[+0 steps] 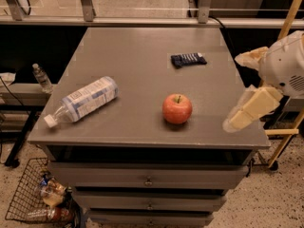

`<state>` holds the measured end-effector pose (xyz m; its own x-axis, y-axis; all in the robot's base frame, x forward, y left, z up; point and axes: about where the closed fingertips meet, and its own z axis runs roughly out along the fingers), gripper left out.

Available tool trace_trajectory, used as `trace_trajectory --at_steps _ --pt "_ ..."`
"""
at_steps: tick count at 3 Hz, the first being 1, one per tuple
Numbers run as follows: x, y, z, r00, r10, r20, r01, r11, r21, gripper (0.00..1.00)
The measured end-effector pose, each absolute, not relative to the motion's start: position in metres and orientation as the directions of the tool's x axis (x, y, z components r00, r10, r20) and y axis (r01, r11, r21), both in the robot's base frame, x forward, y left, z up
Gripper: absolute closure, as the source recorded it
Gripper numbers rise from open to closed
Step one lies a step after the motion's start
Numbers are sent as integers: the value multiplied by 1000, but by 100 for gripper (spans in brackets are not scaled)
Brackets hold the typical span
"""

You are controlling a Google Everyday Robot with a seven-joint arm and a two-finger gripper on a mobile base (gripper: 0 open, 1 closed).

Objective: Move apple near rxbar blueberry

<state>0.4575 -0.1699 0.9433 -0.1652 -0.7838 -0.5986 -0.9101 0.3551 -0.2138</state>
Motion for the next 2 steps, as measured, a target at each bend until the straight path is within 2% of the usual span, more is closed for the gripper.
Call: trace_trajectory --at_steps 1,2 --pt "463 -139 935 -189 -686 -703 -883 432 -184 0" --pt "469 -135 939 -184 -669 -720 -869 453 -198 0"
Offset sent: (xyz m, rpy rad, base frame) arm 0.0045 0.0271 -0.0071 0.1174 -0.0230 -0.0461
